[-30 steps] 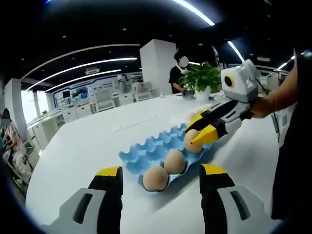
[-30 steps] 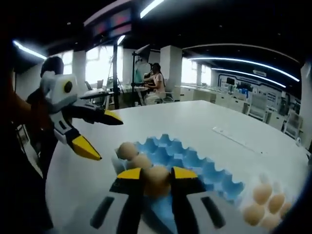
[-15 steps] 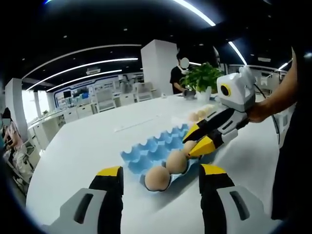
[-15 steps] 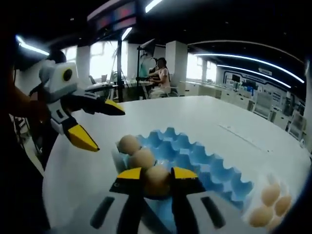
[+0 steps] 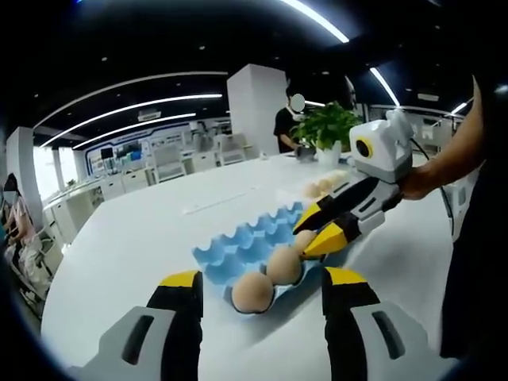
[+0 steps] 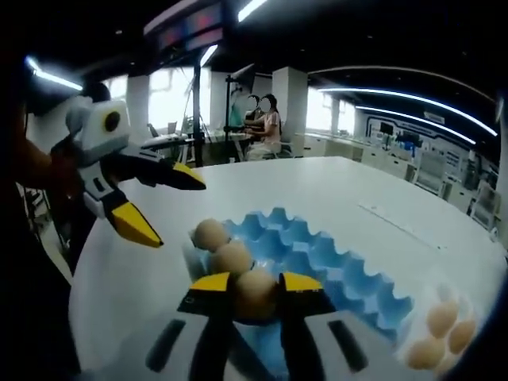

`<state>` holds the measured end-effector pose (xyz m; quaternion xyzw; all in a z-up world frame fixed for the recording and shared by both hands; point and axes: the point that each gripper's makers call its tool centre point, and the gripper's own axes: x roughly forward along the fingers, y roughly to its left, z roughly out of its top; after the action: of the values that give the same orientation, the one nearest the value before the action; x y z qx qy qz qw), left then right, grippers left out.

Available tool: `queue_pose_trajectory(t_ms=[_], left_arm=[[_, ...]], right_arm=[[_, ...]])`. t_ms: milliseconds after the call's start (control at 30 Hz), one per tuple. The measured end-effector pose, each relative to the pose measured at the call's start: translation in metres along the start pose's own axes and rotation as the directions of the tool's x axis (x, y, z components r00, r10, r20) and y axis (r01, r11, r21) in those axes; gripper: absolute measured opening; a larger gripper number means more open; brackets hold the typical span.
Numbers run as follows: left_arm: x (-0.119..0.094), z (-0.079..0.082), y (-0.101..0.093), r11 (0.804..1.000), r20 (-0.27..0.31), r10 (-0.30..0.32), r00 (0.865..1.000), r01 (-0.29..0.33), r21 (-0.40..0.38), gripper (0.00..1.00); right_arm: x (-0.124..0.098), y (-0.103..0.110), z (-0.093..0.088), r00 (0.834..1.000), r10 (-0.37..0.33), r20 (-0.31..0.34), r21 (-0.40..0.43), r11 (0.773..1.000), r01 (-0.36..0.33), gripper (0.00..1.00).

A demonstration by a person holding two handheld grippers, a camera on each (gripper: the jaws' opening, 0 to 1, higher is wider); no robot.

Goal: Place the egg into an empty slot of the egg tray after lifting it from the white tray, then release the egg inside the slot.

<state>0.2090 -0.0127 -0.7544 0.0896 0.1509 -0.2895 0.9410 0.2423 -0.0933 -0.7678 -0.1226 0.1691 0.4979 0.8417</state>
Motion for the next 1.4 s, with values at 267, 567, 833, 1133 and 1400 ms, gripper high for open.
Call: queue_pose_trajectory(t_ms=[267, 567, 833, 1133, 1400], left_arm=[[-0.001, 0.003, -0.002, 1.0, 0.006, 0.001, 1.0, -0.001, 0.006, 0.61], [-0.002, 0.006, -0.002, 1.0, 0.019, -0.014, 1.0, 0.014, 0.003, 0.61], [-0.003, 0.004, -0.001, 0.999, 0.017, -0.033, 0.999, 0.033, 0.007, 0.61], [-0.004, 0.015, 0.0, 1.0, 0.023, -0.021, 1.0, 0.021, -0.001, 0.61], [-0.003, 0.021, -0.004, 1.0, 0.003, 0.002, 1.0, -0.002, -0.018, 0.62]], right_arm=[[-0.001, 0.003, -0.005, 1.0, -0.012, 0.001, -0.013, 1.0, 0.012, 0.27], [-0.006, 0.002, -0.006, 0.999, -0.039, 0.006, -0.011, 0.999, 0.039, 0.26], [-0.01, 0.0, -0.01, 0.997, -0.072, 0.0, 0.019, 0.997, 0.072, 0.26], [-0.016, -0.001, -0.013, 0.998, -0.058, -0.009, 0.019, 0.998, 0.058, 0.26], [-0.022, -0.006, -0.012, 0.999, -0.032, -0.007, 0.065, 0.997, 0.033, 0.27]])
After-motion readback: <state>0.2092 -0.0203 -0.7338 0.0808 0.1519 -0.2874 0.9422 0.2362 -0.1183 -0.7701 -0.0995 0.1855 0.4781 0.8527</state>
